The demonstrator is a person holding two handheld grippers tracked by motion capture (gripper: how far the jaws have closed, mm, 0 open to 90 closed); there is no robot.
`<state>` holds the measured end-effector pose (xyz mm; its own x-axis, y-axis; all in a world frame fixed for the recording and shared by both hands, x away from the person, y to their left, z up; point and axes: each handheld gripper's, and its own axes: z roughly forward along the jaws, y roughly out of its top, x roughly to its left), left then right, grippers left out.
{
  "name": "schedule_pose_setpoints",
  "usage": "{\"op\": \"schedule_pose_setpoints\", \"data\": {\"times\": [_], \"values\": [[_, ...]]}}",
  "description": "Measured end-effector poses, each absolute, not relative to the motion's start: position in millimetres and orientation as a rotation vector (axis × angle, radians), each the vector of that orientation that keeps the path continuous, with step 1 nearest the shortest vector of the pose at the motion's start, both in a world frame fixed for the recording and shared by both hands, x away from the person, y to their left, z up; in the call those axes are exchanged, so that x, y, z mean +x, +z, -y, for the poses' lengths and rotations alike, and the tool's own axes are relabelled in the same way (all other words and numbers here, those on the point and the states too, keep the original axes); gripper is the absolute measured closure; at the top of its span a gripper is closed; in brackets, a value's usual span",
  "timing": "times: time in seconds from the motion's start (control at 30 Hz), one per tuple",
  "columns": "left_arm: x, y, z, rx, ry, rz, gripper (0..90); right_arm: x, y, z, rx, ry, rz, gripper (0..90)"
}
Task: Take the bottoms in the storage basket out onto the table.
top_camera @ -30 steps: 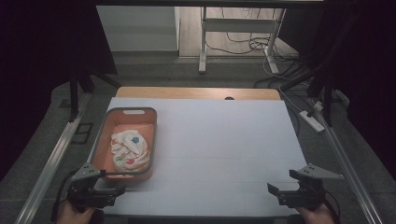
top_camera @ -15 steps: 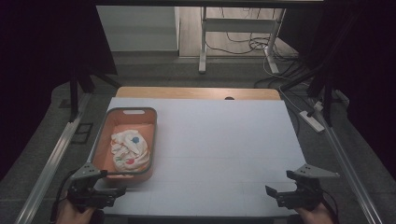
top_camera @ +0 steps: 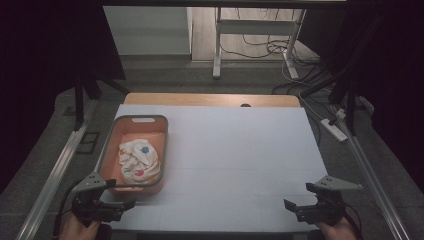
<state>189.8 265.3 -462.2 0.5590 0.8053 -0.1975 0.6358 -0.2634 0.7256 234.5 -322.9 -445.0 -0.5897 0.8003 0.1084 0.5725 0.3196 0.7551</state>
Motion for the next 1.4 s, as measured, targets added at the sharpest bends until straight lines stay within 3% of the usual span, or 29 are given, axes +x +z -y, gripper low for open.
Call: {"op": "schedule_pose_setpoints", "data": {"times": [1.4], "values": [[225.3, -447.4, -258.1, 1.963, 0.201, -1.181, 0.6, 234.9, -446.1, 318.2, 1.202, 1.094, -2.342, 0.4]]}}
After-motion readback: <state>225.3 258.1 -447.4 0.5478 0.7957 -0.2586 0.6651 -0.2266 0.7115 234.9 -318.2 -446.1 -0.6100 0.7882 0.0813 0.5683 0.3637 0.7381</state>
